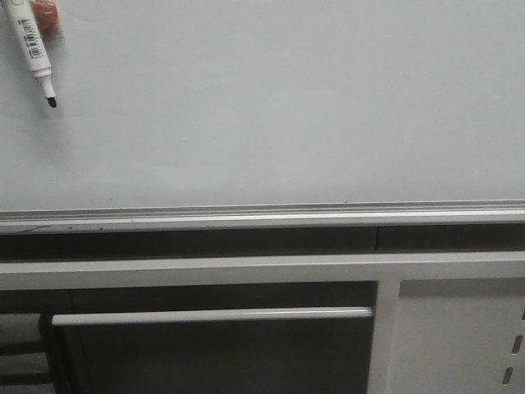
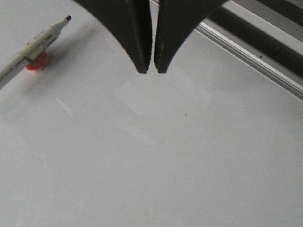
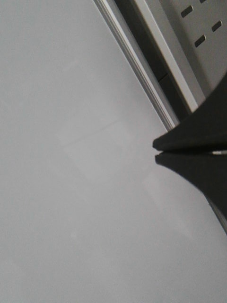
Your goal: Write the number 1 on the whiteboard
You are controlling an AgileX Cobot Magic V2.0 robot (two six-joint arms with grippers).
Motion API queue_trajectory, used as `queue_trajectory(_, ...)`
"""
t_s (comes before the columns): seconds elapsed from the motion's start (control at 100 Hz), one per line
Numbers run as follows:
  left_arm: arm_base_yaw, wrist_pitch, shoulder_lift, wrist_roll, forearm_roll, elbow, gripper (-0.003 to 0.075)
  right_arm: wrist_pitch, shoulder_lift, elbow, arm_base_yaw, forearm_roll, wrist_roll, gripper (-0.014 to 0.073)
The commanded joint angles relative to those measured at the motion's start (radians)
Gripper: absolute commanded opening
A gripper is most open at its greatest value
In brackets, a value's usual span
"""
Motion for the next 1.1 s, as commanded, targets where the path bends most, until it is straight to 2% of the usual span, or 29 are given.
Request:
queue_trajectory(0.0, -0.008, 0.018, -0.006, -0.002, 0.023, -0.087, -0.002, 0.012, 0.002, -0.082, -0.006, -0.022, -0.049, -0.0056)
queue_trajectory(0.11, -0.008, 0.126, 0.056, 0.002, 0.142, -0.207, -0.002, 0.103, 0.071, -0.189, -0.006, -0.098, -0.054, -0.005)
queue_trajectory(0.2, -0.008, 0.231, 0.144, 0.096, 0.191, -0.321, -0.002, 0.182, 0.166, -0.278, -0.006, -0.15, -0.054, -0.005)
queue_trajectory(0.33, -0.008, 0.361, 0.272, 0.279, 0.154, -0.459, -0.002, 0.272, 0.305, -0.384, -0.006, -0.172, -0.088, -0.005)
queue_trajectory(0.43, -0.008, 0.404, 0.356, 0.351, 0.106, -0.522, -0.002, 0.297, 0.369, -0.437, -0.006, -0.172, -0.099, -0.0049)
queue_trajectory(0.55, -0.008, 0.418, 0.431, 0.448, 0.013, -0.552, -0.0012, 0.306, 0.392, -0.462, -0.006, -0.163, -0.11, 0.0016)
queue_trajectory(0.62, -0.008, 0.422, 0.47, 0.533, -0.08, -0.552, 0.0043, 0.307, 0.389, -0.462, -0.006, -0.158, -0.11, 0.0117)
queue_trajectory(0.72, -0.008, 0.434, 0.527, 0.637, -0.215, -0.552, 0.0212, 0.314, 0.389, -0.462, -0.006, -0.156, -0.11, 0.0288)
queue_trajectory(0.75, -0.008, 0.43, 0.547, 0.669, -0.262, -0.552, 0.0277, 0.314, 0.389, -0.462, -0.006, -0.154, -0.11, 0.0315)
queue_trajectory(0.84, -0.008, 0.43, 0.593, 0.79, -0.38, -0.554, 0.0388, 0.314, 0.389, -0.462, -0.006, -0.154, -0.11, 0.0332)
queue_trajectory(0.96, -0.008, 0.454, 0.654, 0.946, -0.548, -0.554, 0.0384, 0.314, 0.389, -0.462, -0.006, -0.148, -0.11, 0.0332)
queue_trajectory(1.09, -0.008, 0.501, 0.713, 1.048, -0.619, -0.576, 0.0368, 0.314, 0.389, -0.462, -0.006, -0.142, -0.11, 0.0332)
